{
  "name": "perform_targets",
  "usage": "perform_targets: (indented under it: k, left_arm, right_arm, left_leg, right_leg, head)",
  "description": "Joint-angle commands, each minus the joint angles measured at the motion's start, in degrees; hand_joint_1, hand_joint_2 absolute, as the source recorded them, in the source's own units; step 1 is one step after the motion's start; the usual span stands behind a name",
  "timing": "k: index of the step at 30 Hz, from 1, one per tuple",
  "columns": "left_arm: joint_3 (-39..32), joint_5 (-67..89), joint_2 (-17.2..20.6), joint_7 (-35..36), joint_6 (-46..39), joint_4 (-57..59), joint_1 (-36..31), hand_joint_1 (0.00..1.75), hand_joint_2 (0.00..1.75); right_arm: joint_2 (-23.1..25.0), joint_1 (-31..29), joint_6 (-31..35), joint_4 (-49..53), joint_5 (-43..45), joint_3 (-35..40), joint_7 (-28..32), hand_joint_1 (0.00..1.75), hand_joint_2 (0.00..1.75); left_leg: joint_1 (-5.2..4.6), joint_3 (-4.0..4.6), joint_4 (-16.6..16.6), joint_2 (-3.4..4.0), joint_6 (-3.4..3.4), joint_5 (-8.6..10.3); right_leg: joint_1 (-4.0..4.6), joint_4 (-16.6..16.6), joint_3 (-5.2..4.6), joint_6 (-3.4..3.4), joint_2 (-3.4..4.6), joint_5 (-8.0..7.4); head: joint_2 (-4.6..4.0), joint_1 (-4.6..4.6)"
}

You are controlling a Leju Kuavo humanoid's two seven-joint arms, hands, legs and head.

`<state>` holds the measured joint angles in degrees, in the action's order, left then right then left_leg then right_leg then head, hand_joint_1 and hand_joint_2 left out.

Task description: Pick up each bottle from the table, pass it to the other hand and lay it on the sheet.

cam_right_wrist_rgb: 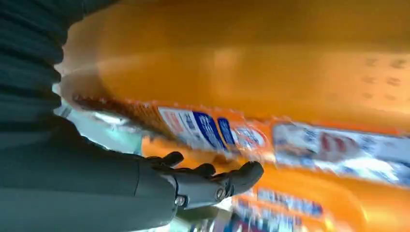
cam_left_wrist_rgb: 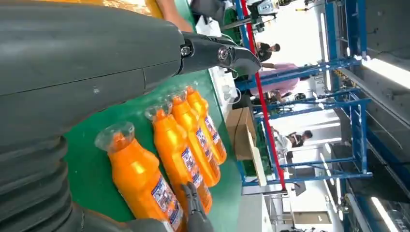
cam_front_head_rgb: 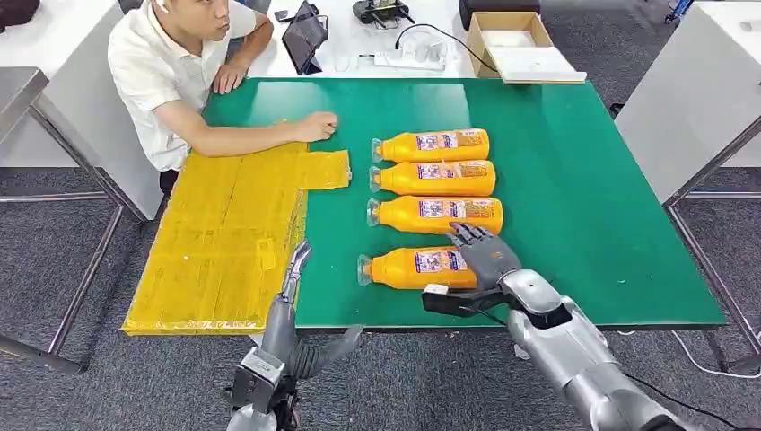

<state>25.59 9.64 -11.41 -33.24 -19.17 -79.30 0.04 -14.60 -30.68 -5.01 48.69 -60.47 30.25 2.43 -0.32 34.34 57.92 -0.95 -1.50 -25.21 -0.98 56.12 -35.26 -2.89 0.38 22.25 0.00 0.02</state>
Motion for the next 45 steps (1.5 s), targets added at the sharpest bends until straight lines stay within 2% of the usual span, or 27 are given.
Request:
perform_targets:
  k: [1, 6, 7, 8, 9, 10, 20, 29, 31, 35, 37, 38, 41, 45]
  left_arm:
    - [0.6, -0.4, 0.3, 0.5, 0.7, 5.5, -3.3, 0.0, 1.75]
    - [1.6, -0.4, 0.6, 0.5, 1.3, 6.3, -3.7, 0.0, 1.75]
    - [1.8, -0.4, 0.7, 0.5, 1.4, 6.4, -3.7, 0.0, 1.75]
    - [1.9, -0.5, 0.7, 0.6, 1.5, 6.5, -3.7, 0.0, 1.75]
    - [2.0, -0.5, 0.7, 0.6, 1.5, 6.5, -3.7, 0.0, 1.75]
    - [2.0, -0.5, 0.7, 0.6, 1.5, 6.5, -3.7, 0.0, 1.75]
    - [2.3, -0.9, 0.8, 0.7, 1.5, 6.5, -4.1, 0.0, 1.75]
    - [2.6, -1.5, 1.3, 0.2, 1.1, 5.4, -3.9, 0.0, 1.75]
    - [1.8, -2.4, 1.2, 0.0, 0.0, 3.7, -3.0, 0.0, 1.75]
    - [-1.6, -9.2, -0.6, 2.0, -1.9, 0.0, -0.9, 0.0, 1.75]
    - [-2.0, -10.4, -0.7, 2.3, -2.2, -0.9, -0.5, 0.0, 1.75]
    - [-2.4, -13.5, -0.6, 2.6, -1.1, -2.3, 0.2, 0.0, 1.75]
    - [-2.6, -24.3, 0.4, 8.1, 7.6, -4.7, 2.1, 0.0, 1.75]
    - [-2.7, -24.6, 0.7, 8.0, 7.8, -4.9, 2.6, 0.0, 1.75]
  right_arm:
    - [-1.8, -6.7, -6.4, -12.7, 5.2, 11.1, 1.6, 0.0, 1.75]
    - [-5.7, -4.6, -10.7, -10.5, 10.3, 14.3, 3.0, 0.0, 1.75]
    - [-6.1, -4.1, -10.7, -10.4, 11.0, 14.6, 3.0, 0.16, 1.75]
    - [-6.5, -3.6, -10.7, -10.1, 11.8, 15.0, 3.0, 1.34, 1.75]
    - [-6.9, -3.1, -10.5, -10.2, 12.2, 15.4, 3.0, 1.66, 1.75]
    - [-6.9, -3.1, -10.5, -10.2, 12.2, 15.4, 3.0, 1.75, 1.75]
    - [-7.1, -2.5, -9.9, -9.5, 15.8, 16.9, 3.5, 1.75, 1.75]
    - [-7.1, 0.1, -6.9, -6.8, 22.2, 14.3, 5.7, 1.75, 1.75]
    - [-5.5, 3.6, -1.7, -4.2, 26.5, 9.5, 7.7, 1.75, 1.75]
    - [-3.0, 10.5, 6.0, 3.6, 29.6, 1.3, 8.7, 1.75, 1.75]
    - [-2.0, 11.9, 7.1, 5.7, 29.6, -0.6, 8.6, 1.75, 1.75]
    - [-0.1, 13.8, 9.1, 8.1, 30.7, -4.2, 10.1, 1.75, 1.75]
    - [3.5, 17.5, 12.3, 13.5, 32.4, -10.1, 12.6, 1.75, 1.75]
    - [3.7, 18.1, 12.3, 14.5, 32.3, -10.6, 12.6, 1.75, 1.75]
  left_leg:
    - [0.04, -0.26, -0.1, 0.03, 0.08, -0.04]
    - [0.07, -0.45, -0.1, -0.14, 0.11, -0.04]
    - [0.05, -0.41, -0.1, -0.2, 0.08, -0.01]
    - [0.05, -0.37, -0.1, -0.18, 0.05, -0.01]
    - [0.07, -0.5, -0.1, -0.23, 0.09, -0.02]
    - [0.07, -0.47, -0.1, -0.21, 0.07, -0.03]
    - [0.06, -0.81, -0.1, -0.19, 0.05, -0.05]
    - [0.05, -0.88, -0.1, -0.11, 0.04, -0.06]
    - [0.09, -0.93, -0.1, -0.15, 0.07, -0.06]
    - [0.11, -0.9, -0.1, -0.04, 0.05, -0.12]
    - [0.16, -0.88, -0.1, 0.05, 0.07, -0.18]
    - [0.11, -0.86, -0.1, 0.06, 0.04, -0.17]
    - [0.08, -0.77, -0.1, 0.12, 0.02, -0.2]
    - [0.08, -0.63, 0.0, 0.14, 0.0, -0.2]
  right_leg:
    - [0.06, -0.1, 0.28, 0.1, -0.05, 0.04]
    - [0.1, -0.2, 0.52, 0.14, -0.25, 0.1]
    - [0.07, -0.1, 0.47, 0.1, -0.28, 0.08]
    - [0.07, -0.1, 0.42, 0.07, -0.22, 0.06]
    - [0.09, -0.2, 0.58, 0.11, -0.31, 0.1]
    - [0.09, -0.2, 0.54, 0.08, -0.25, 0.08]
    - [0.1, -0.2, 0.86, 0.11, -0.24, 0.07]
    - [0.09, -0.2, 0.91, 0.08, -0.15, 0.05]
    - [0.13, -0.2, 0.98, 0.12, -0.22, 0.06]
    - [0.14, -0.2, 0.95, 0.1, -0.08, 0.07]
    - [0.2, -0.2, 0.93, 0.15, -0.03, 0.06]
    - [0.15, -0.2, 0.89, 0.13, -0.02, 0.07]
    - [0.12, -0.1, 0.75, 0.12, 0.03, 0.06]
    - [0.11, -0.1, 0.61, 0.12, 0.05, 0.08]
  head:
    - [0.0, 0.0]
    - [-0.02, 0.0]
    - [0.0, 0.0]
    - [-0.02, -0.02]
    - [-0.02, 0.0]
    - [0.0, 0.0]
    - [-0.02, -0.02]
    - [0.0, -0.02]
    - [-0.02, -0.02]
    - [-0.02, -0.04]
    - [-0.02, 0.0]
    - [0.0, 0.02]
    - [0.0, -0.02]
    - [-0.02, -0.02]
